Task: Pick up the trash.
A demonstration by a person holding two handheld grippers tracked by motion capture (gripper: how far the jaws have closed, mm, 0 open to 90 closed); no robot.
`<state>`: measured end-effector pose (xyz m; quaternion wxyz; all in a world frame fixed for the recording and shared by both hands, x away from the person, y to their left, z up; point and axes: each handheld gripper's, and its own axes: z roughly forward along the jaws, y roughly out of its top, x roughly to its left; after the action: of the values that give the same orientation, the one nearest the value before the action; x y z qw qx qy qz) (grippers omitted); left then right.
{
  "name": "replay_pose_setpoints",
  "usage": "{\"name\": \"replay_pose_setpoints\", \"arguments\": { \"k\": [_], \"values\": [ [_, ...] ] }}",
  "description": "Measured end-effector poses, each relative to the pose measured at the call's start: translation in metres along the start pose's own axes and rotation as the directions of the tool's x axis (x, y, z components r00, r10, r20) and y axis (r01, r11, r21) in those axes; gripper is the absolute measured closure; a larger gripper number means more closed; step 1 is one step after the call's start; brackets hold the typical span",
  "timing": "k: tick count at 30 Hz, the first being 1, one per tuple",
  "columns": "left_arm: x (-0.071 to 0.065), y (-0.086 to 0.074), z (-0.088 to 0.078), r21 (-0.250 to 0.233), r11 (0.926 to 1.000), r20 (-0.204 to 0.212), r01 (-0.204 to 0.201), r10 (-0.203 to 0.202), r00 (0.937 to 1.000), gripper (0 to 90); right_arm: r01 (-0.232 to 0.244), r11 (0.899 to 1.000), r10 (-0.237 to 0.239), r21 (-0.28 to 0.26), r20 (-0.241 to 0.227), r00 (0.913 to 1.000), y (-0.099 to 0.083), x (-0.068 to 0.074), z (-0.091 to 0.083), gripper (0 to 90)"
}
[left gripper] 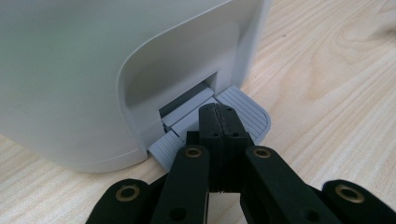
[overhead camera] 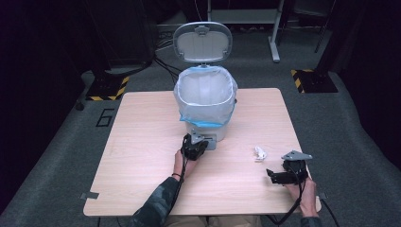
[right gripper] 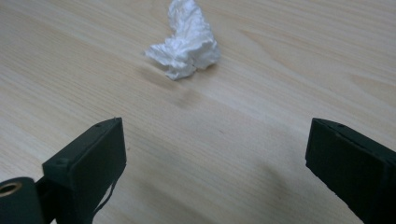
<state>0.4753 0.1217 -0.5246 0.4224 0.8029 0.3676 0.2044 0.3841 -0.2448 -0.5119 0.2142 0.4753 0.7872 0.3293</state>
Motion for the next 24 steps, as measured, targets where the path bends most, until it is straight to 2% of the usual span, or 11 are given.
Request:
{"name": "replay_pose_setpoints", "arguments": {
  "k": [8,17,20,24],
  "values": [
    [0.000,0.000,0.000,0.000,1.0000,-0.001,0.000,0.000,1.0000,90.0,0.025,1.000,-0.025,0.004,-0.023,0.9994,0.014,0.006,0.007,3.4],
    [-0.001,0.000,0.000,-0.001,1.0000,-0.002,0.000,0.000,1.0000,89.9,0.024,1.000,-0.023,0.019,-0.042,0.9988,0.025,0.009,0.016,0.1],
    [-0.001,0.000,0.000,-0.001,1.0000,-0.002,0.000,0.000,1.0000,89.9,0.003,1.000,-0.002,0.014,-0.052,0.9987,0.029,0.011,0.020,0.0],
    [-0.001,0.000,0.000,-0.001,1.0000,-0.002,0.000,0.000,1.0000,89.9,0.014,1.000,-0.013,0.015,-0.059,0.9981,0.034,0.011,0.025,0.0]
  ]
}}
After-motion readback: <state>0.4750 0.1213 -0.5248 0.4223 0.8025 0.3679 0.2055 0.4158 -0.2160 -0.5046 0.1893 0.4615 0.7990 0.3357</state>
